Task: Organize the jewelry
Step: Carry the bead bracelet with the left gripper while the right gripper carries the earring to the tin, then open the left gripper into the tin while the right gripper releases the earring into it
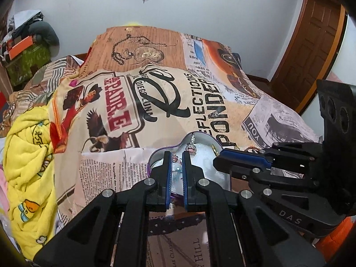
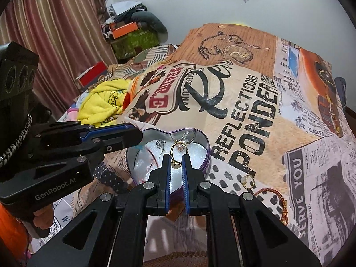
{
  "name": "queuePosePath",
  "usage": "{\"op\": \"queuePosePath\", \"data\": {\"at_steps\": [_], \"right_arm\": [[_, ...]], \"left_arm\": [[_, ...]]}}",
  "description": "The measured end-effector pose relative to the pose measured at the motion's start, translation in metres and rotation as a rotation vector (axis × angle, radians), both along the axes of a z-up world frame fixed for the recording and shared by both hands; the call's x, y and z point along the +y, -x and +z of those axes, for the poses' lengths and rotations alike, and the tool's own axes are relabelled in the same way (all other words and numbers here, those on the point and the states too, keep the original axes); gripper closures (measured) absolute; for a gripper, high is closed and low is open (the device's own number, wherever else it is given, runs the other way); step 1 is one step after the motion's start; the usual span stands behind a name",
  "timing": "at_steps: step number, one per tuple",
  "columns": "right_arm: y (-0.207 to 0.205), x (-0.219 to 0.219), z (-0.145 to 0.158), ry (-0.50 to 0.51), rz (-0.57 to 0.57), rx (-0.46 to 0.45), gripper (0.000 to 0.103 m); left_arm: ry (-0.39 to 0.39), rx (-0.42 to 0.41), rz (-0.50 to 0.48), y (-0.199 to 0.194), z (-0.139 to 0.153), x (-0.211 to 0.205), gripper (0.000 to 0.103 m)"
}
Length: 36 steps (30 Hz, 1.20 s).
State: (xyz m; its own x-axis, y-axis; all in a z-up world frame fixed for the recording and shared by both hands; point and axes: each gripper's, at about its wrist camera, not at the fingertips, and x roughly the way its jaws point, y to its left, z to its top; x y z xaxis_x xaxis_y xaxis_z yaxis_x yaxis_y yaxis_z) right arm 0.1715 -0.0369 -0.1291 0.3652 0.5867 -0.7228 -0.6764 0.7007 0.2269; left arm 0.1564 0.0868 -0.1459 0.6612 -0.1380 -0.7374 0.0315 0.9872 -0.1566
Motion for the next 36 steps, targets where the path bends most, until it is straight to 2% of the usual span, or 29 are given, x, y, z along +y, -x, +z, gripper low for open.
{"op": "queuePosePath", "data": {"at_steps": [10,14,18,28,32,36], "right_arm": [[-0.001,0.01,-0.006,0.023,0.023,-0.004,0.094],[0.0,0.013,-0.007,0.047,0.029,0.008,0.094],[0.001,0.011,-0.004,0.052,0.022,0.017,0.088],[0.006,-0.017,0.023,0.016,-0.043,-0.025,0.086],[0.008,-0.034,0.034,-0.001,-0.076,-0.044,0.086],[0.011,-0.05,0.042,-0.015,-0.105,-0.063,0.086]], "left_arm": [[-0.017,-0.003,0.06,0.004,0.0,0.014,0.097],[-0.027,-0.007,0.083,0.008,0.002,0.019,0.085],[-0.03,-0.02,0.101,0.014,0.007,0.022,0.074],[-0.067,-0.052,0.093,0.027,0.025,0.007,0.073],[-0.083,-0.075,0.08,0.033,0.035,-0.005,0.068],[-0.096,-0.092,0.061,0.036,0.043,-0.021,0.067]]}}
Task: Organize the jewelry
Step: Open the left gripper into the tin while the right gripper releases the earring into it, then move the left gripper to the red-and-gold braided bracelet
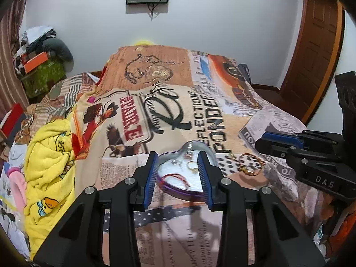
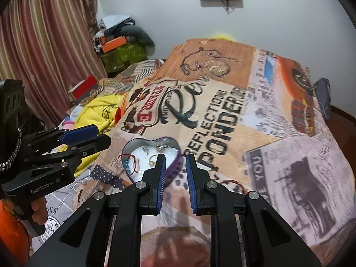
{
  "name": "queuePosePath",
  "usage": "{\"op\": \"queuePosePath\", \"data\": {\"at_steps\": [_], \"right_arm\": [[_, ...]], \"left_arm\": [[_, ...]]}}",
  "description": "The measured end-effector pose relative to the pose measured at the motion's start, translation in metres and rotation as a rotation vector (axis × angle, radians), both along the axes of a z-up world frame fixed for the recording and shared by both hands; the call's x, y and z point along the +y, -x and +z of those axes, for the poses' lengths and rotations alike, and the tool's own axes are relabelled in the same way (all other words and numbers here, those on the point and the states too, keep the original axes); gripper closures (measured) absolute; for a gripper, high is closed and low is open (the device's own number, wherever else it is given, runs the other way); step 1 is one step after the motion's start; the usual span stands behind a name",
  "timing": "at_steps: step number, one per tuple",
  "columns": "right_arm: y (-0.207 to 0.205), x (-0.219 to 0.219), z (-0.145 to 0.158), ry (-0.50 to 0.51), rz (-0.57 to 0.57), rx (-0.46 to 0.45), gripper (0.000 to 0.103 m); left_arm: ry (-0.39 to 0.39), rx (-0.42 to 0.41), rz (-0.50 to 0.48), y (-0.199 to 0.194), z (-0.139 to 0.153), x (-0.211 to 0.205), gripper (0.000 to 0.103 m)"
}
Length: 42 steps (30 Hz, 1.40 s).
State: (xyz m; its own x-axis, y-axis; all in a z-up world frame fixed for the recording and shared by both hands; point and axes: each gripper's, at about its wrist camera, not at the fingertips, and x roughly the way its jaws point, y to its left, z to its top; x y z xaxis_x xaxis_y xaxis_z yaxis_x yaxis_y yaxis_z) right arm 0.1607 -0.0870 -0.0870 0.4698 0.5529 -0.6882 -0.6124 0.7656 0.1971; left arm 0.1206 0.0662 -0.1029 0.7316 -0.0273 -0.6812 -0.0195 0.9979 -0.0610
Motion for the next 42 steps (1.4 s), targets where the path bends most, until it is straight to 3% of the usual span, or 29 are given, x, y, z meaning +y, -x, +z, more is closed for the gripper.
{"op": "queuePosePath", "data": {"at_steps": [5,9,25,26,30,32,42], "right_arm": [[0.001,-0.024,0.004,-0.007,-0.045,-0.01,0.084],[0.001,-0.047,0.003,-0.015,-0.101,-0.016,0.065],[-0.016,-0.113,-0.034,0.029,-0.234,0.067,0.065],[-0.017,-0.115,-0.037,0.03,-0.238,0.075,0.065],[-0.018,-0.121,-0.044,0.03,-0.242,0.095,0.065],[-0.018,-0.123,-0.046,0.031,-0.241,0.101,0.065],[-0.025,-0.122,-0.055,0.017,-0.223,0.126,0.065]], "left_arm": [[-0.011,-0.005,-0.028,0.001,0.005,-0.022,0.065],[-0.019,0.006,-0.058,-0.003,0.003,-0.041,0.064],[0.003,0.13,-0.211,-0.039,-0.047,-0.11,0.064],[0.0,0.133,-0.207,-0.042,-0.051,-0.111,0.065],[0.013,0.175,-0.194,-0.057,-0.068,-0.115,0.088],[0.029,0.197,-0.194,-0.064,-0.076,-0.115,0.092],[-0.038,0.229,-0.17,-0.078,-0.098,-0.123,0.092]]}}
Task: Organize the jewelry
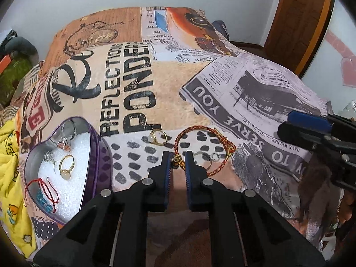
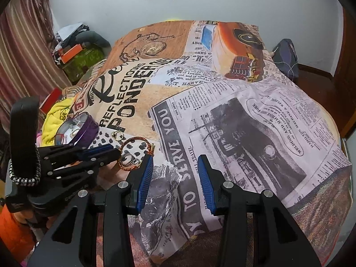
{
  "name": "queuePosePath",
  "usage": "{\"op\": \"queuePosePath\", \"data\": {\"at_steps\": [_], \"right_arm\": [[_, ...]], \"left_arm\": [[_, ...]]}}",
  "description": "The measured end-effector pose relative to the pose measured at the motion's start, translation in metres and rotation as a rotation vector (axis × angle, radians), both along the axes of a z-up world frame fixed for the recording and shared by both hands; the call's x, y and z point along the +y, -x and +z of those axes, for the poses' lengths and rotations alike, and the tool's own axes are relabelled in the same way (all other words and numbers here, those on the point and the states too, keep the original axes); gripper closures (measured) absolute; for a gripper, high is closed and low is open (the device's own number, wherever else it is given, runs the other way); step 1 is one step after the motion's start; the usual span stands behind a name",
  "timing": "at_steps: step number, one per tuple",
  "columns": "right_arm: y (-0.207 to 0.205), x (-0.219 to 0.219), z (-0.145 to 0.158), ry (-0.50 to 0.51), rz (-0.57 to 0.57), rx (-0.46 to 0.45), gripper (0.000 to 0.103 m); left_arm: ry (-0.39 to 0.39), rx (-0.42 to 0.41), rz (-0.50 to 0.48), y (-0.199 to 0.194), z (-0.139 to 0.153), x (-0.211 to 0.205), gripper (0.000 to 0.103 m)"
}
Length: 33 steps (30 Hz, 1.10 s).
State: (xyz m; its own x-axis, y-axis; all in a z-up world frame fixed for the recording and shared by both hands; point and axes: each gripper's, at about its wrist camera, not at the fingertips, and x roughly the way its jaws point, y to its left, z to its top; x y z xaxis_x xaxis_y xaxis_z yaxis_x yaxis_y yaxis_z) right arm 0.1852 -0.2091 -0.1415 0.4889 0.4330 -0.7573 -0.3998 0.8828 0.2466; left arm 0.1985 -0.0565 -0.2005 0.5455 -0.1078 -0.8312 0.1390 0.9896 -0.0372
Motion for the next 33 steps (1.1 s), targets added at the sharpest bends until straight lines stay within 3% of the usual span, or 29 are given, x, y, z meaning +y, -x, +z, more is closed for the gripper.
{"op": "queuePosePath", "data": {"at_steps": [4,12,15,22,26,33], "right_arm": [[-0.001,0.003,-0.004,0.003,0.014,0.01,0.065],[0.003,0.004,-0.005,0.014,0.015,0.01,0.065],[0.004,0.004,-0.005,0.01,0.013,0.015,0.065],[0.006,0.011,-0.004,0.02,0.027,0.015,0.065],[0.007,0.017,-0.005,0.018,0.037,0.018,0.065],[0.009,0.017,-0.008,0.015,0.031,0.029,0.065]], "left_arm": [[-0.031,-0.007,-0.019,-0.004,-0.005,-0.007,0.092],[0.011,0.0,-0.011,-0.007,-0.007,0.0,0.093],[0.027,-0.02,-0.003,-0.003,0.001,0.003,0.103],[0.04,-0.11,0.01,0.008,0.033,0.016,0.103],[0.056,-0.065,-0.019,0.007,0.033,0.019,0.103],[0.019,0.02,-0.048,-0.001,0.004,0.003,0.086]]}}
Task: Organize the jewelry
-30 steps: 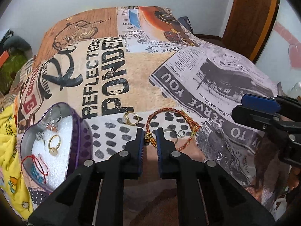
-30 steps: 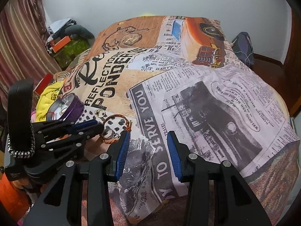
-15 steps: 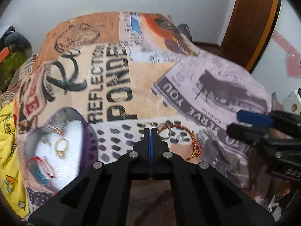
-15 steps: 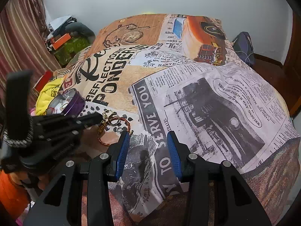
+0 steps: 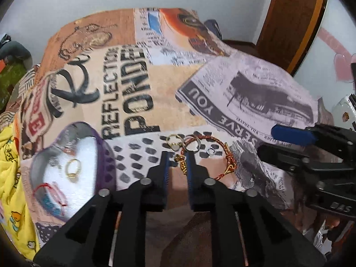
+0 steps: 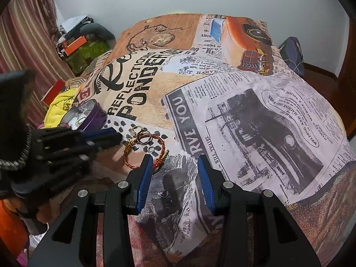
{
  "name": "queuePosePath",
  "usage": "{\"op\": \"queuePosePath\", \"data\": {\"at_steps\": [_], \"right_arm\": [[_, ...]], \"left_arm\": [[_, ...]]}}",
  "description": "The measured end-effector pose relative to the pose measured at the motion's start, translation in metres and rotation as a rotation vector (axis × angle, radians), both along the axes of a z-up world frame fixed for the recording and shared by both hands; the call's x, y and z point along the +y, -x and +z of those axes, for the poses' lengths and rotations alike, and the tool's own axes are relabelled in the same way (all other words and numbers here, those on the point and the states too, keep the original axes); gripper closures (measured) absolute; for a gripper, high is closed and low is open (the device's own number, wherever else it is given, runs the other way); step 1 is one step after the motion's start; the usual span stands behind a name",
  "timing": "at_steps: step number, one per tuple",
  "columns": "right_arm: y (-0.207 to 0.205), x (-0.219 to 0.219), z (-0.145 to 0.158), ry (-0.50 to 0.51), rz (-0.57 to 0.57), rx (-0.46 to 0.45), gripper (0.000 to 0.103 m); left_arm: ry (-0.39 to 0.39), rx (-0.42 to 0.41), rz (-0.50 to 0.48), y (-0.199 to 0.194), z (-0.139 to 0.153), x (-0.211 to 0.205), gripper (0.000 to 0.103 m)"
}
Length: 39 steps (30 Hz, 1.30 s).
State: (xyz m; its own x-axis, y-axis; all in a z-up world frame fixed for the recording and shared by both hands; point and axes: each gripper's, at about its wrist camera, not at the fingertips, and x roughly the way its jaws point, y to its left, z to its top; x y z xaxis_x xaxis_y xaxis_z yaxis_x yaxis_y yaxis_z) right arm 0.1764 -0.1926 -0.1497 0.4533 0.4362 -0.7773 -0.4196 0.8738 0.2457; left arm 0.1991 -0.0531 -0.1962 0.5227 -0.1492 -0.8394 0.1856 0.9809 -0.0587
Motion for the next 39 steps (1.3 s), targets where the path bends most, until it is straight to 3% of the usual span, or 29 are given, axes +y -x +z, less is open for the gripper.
{"op": "queuePosePath", "data": {"at_steps": [7,8,11,17,24,33,39], "right_arm": [[0.0,-0.005,0.0,0.007,-0.01,0.002,0.065],[-0.001,-0.005,0.0,0.007,-0.013,0.004,0.065],[-0.001,-0.006,0.0,0.002,-0.018,0.005,0.065],[0.0,-0.004,0.001,-0.001,-0.009,-0.001,0.065],[-0.002,0.007,-0.003,-0.004,0.012,0.011,0.065],[-0.014,0.037,-0.021,0.019,0.066,0.046,0.065],[-0.016,0.051,-0.029,0.072,0.08,0.026,0.08]], "left_arm": [[-0.042,0.0,-0.008,-0.007,-0.015,-0.01,0.086],[-0.042,0.0,-0.012,-0.007,-0.015,-0.01,0.094],[-0.027,0.004,-0.012,-0.008,-0.014,-0.008,0.094],[0.013,-0.054,0.023,0.004,0.009,0.004,0.094],[0.001,-0.156,0.063,0.022,0.043,0.021,0.094],[0.02,-0.178,0.126,0.026,0.048,0.051,0.094],[0.035,-0.176,0.13,0.029,0.043,0.059,0.094]]}}
